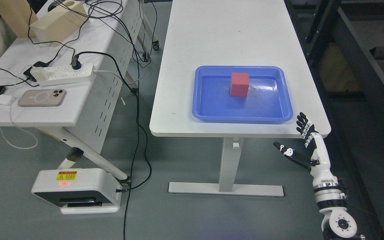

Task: Pick pink block from left shelf to tray

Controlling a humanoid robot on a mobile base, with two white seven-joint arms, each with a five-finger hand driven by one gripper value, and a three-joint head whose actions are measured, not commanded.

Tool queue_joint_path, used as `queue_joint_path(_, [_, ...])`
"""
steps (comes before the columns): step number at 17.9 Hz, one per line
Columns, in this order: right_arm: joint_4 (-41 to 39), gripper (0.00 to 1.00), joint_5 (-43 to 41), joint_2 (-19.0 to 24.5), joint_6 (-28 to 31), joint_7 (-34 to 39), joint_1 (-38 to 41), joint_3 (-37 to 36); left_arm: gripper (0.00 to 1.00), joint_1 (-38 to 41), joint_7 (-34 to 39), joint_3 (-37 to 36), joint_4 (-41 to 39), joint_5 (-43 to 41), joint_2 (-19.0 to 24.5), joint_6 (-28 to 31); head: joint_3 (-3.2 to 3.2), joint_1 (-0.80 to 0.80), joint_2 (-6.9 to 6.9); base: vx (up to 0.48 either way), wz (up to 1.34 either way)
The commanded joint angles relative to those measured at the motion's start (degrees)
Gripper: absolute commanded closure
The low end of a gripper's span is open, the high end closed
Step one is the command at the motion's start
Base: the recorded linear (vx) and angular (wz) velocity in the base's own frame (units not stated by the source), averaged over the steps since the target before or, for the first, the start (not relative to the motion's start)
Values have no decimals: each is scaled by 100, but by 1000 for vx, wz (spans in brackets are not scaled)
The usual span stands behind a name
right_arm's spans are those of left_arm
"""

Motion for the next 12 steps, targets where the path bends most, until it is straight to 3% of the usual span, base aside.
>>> queue_joint_path(1, [-5,1,-40,-101,8,138,-4,-10,0,-168,2,0,-100,0,100,-2,0,0,0,-144,146])
queue_joint_path(12, [-5,1,-40,-101,8,138,-4,-10,0,-168,2,0,-100,0,100,-2,0,0,0,-64,32])
